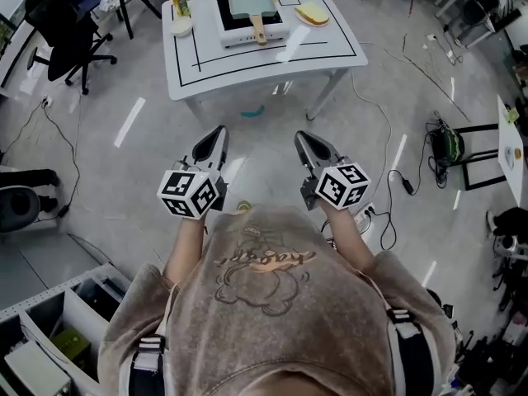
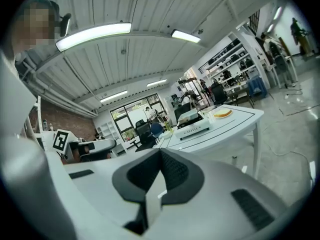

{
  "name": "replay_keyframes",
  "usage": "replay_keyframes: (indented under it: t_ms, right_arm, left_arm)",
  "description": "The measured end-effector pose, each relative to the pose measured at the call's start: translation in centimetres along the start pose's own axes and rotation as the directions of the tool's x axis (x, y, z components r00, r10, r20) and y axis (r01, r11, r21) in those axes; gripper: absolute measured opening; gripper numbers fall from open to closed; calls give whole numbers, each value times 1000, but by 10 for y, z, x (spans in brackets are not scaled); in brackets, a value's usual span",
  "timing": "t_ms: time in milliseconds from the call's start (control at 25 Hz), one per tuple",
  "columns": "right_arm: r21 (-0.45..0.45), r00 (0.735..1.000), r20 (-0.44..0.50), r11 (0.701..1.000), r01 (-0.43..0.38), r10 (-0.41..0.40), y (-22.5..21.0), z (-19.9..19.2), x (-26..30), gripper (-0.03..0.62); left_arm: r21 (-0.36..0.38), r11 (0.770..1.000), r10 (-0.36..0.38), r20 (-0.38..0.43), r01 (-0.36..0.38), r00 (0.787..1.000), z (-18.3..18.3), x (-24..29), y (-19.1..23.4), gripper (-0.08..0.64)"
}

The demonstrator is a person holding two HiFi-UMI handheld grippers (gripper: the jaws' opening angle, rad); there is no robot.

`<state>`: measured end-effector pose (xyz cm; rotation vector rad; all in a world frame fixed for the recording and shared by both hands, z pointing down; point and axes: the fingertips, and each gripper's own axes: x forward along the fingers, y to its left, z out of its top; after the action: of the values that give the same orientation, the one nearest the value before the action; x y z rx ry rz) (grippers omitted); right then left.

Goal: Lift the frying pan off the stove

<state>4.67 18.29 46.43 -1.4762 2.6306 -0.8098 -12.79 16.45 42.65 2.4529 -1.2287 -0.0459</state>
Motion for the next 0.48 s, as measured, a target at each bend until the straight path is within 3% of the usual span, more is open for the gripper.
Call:
replay_keyframes:
  t_ms: [480]
  right_arm:
    - [67, 996, 47, 995, 73, -76, 9, -12, 15, -3]
  left_arm:
    - [-25, 996, -84, -18, 83, 996, -3, 5, 28, 8]
